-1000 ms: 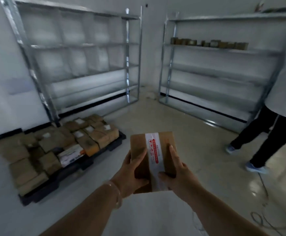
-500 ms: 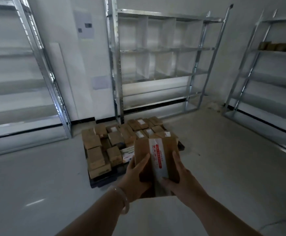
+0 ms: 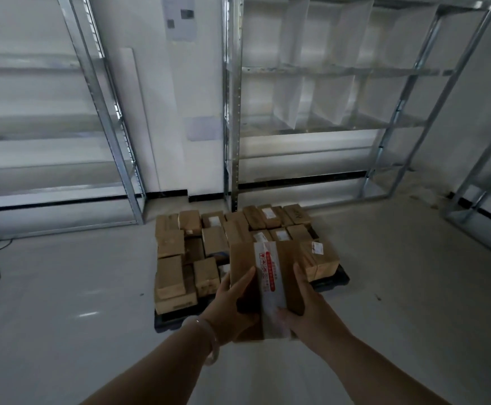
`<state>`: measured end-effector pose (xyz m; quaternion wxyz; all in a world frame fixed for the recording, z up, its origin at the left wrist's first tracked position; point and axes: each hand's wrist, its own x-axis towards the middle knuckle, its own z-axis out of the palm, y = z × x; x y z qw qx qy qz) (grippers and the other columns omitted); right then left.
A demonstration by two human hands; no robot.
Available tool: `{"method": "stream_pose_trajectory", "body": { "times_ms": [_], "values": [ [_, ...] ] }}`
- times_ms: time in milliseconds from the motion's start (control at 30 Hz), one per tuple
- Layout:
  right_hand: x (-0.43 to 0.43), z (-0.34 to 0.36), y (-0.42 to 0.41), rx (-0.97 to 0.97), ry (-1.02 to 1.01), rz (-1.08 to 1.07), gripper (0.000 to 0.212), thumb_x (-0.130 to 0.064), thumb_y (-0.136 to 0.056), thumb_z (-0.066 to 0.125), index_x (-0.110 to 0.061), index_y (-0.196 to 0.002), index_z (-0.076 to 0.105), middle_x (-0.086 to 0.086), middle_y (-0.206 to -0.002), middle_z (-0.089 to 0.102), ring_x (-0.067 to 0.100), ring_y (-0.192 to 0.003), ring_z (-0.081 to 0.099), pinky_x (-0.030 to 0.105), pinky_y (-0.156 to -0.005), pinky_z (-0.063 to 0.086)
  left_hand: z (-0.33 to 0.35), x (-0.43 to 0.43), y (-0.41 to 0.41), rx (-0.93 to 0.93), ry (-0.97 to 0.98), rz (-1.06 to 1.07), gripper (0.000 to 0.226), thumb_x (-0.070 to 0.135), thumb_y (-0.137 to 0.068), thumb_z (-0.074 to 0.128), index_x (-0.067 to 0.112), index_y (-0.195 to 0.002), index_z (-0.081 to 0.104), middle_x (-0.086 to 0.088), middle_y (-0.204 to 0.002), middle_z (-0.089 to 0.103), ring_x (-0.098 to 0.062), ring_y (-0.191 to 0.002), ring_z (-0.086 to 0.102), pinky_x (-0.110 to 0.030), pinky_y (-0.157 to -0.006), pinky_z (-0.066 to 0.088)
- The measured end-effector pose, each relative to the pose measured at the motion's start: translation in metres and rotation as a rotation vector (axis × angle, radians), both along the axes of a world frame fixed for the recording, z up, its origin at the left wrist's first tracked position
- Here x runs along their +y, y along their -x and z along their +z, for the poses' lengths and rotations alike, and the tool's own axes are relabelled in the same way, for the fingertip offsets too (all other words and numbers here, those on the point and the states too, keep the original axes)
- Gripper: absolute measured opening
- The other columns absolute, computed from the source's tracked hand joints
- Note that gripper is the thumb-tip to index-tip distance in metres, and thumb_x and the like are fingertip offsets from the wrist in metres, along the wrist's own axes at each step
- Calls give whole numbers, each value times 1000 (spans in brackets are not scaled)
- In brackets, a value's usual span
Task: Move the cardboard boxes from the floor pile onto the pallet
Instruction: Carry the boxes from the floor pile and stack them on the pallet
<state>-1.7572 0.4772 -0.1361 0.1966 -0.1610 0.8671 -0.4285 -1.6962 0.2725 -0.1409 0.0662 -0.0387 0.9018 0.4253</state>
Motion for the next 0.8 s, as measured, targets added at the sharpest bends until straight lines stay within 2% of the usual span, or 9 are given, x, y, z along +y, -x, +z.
{"method": "stream_pose_trajectory", "body": {
  "times_ms": [133,333,433,533,567,633,700,767,800],
  "values": [
    [-11,-6,72,-25,7,50,98,-45,-88,69,-66,-141,-10,-8,-160,17,22,-135,40,44,-92,56,-5,-5,58,-40,-44,70,93,14,-88,67,65,-130,1,5,-158,-9,-30,-146,13,-46,-113,36],
    [-43,-28,141,-106,44,89,95,-45,-88,69,-72,-134,-9,-10,-162,10,22,-140,33,44,-99,52,-24,-35,124,-117,-65,129,93,13,-86,67,52,-149,10,8,-159,-10,-30,-147,12,-50,-111,38],
    [-58,-39,183,-146,5,94,99,-43,-88,70,-68,-140,-10,-11,-162,10,24,-139,35,39,-88,58,-39,-49,163,-151,-74,138,94,13,-86,67,51,-150,9,6,-159,-7,-30,-146,13,-51,-111,38],
    [-74,-50,230,-131,-16,96,97,-42,-90,68,-65,-141,-11,-10,-163,8,24,-141,33,25,-78,56,-53,-67,211,-141,-75,120,93,12,-86,68,52,-147,10,2,-159,-3,-31,-146,15,-51,-111,38],
    [-79,-53,247,-119,-16,84,97,-41,-90,68,-64,-142,-12,-10,-163,9,23,-141,33,25,-81,54,-55,-73,230,-139,-76,111,92,12,-86,68,52,-145,10,1,-159,-3,-31,-146,15,-51,-111,38],
    [-86,-56,277,-104,8,53,98,-40,-90,69,-61,-144,-10,-11,-162,11,14,-137,32,33,-96,48,-55,-83,266,-141,-85,79,90,13,-87,68,55,-142,9,2,-159,-3,-32,-146,15,-51,-111,38],
    [-92,-58,312,-124,27,6,98,-39,-89,70,-63,-141,-9,-12,-162,13,8,-129,30,33,-102,41,-55,-92,305,-157,-84,36,90,17,-87,67,57,-142,9,7,-159,-5,-32,-145,17,-50,-110,40],
    [-95,-58,345,-149,39,-42,96,-36,-90,70,-66,-137,-8,-11,-162,15,11,-134,32,35,-105,40,-53,-97,345,-195,-96,-1,91,21,-88,66,57,-146,8,13,-159,-10,-31,-144,18,-48,-110,41],
    [-96,-60,361,-164,38,-66,96,-35,-90,71,-68,-135,-7,-10,-163,15,16,-139,31,41,-109,40,-53,-99,364,-209,-99,-18,90,22,-88,66,57,-147,7,15,-159,-12,-31,-145,17,-48,-110,40]
  ]
}}
